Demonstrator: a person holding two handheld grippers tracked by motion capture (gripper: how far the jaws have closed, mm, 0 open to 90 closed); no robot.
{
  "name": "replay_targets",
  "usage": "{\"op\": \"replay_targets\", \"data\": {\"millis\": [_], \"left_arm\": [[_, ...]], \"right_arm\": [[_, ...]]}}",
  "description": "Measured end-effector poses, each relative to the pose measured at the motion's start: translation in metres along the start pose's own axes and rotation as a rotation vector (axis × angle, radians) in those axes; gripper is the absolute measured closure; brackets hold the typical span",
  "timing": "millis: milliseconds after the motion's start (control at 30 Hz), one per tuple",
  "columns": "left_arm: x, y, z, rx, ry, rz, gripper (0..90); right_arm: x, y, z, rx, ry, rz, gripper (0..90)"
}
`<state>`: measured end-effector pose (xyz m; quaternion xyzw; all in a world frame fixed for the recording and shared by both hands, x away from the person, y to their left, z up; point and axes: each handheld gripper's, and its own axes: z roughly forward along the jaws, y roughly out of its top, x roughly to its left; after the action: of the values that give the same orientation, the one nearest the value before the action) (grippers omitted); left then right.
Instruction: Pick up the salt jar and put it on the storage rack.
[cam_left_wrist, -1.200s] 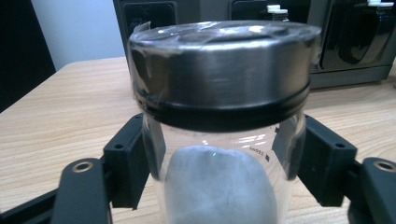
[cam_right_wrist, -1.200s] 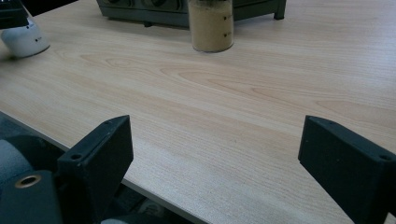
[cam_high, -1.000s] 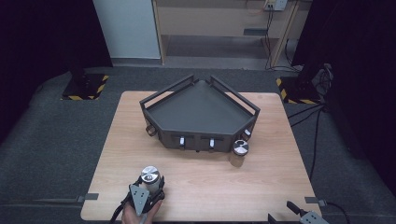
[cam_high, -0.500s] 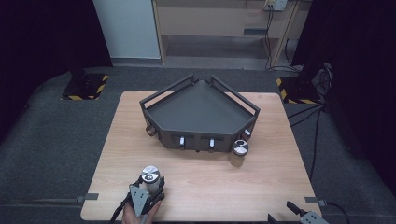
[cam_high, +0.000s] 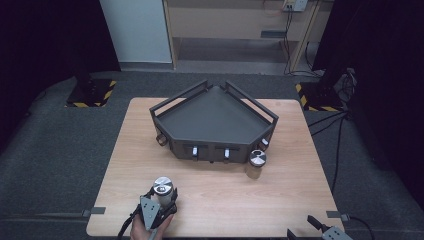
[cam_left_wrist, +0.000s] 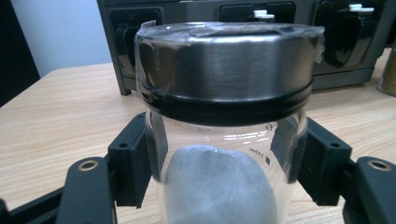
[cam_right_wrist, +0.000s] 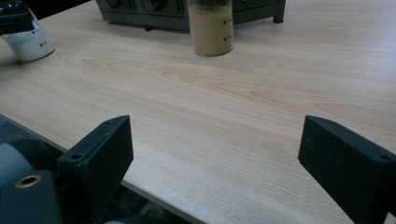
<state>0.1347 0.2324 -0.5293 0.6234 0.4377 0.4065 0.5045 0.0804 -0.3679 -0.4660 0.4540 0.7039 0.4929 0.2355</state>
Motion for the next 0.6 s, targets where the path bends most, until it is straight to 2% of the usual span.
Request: {"op": "replay_targets", "data": {"millis": [100, 167, 233, 300, 367, 433, 467, 500, 600], "left_arm": [[0.001, 0.004, 0.000, -0.007, -0.008, -0.004, 29.9], [0.001, 0.017, -0.001, -0.024, -0.014, 0.015, 30.0], [0.001, 0.020, 0.000, -0.028, -0.016, 0.020, 29.9], [0.001, 0.031, 0.001, -0.032, -0.029, 0.050, 30.0], [0.000, 0.047, 0.004, -0.053, -0.051, 0.041, 30.0], [0.000, 0.052, 0.006, -0.063, -0.057, 0.037, 30.0], [-0.001, 0.064, 0.010, -0.073, -0.069, 0.036, 29.9], [-0.001, 0.064, 0.010, -0.073, -0.069, 0.036, 30.0], [-0.002, 0.080, 0.018, -0.086, -0.075, 0.028, 30.0]], "right_arm": [[-0.001, 0.000, -0.001, -0.002, -0.002, 0.001, 10.6], [-0.001, 0.000, -0.001, -0.004, -0.001, 0.004, 10.6], [-0.001, 0.000, -0.001, -0.005, -0.001, 0.003, 10.6], [-0.001, 0.000, -0.001, -0.006, -0.001, 0.004, 10.6], [-0.001, 0.000, 0.000, -0.006, -0.001, 0.005, 10.6], [-0.001, 0.000, 0.000, -0.006, -0.001, 0.006, 10.6], [-0.001, 0.000, 0.000, -0.006, -0.001, 0.005, 10.6], [-0.001, 0.000, 0.000, -0.006, -0.001, 0.005, 10.6], [-0.001, 0.000, 0.000, -0.007, -0.001, 0.006, 10.6]]}}
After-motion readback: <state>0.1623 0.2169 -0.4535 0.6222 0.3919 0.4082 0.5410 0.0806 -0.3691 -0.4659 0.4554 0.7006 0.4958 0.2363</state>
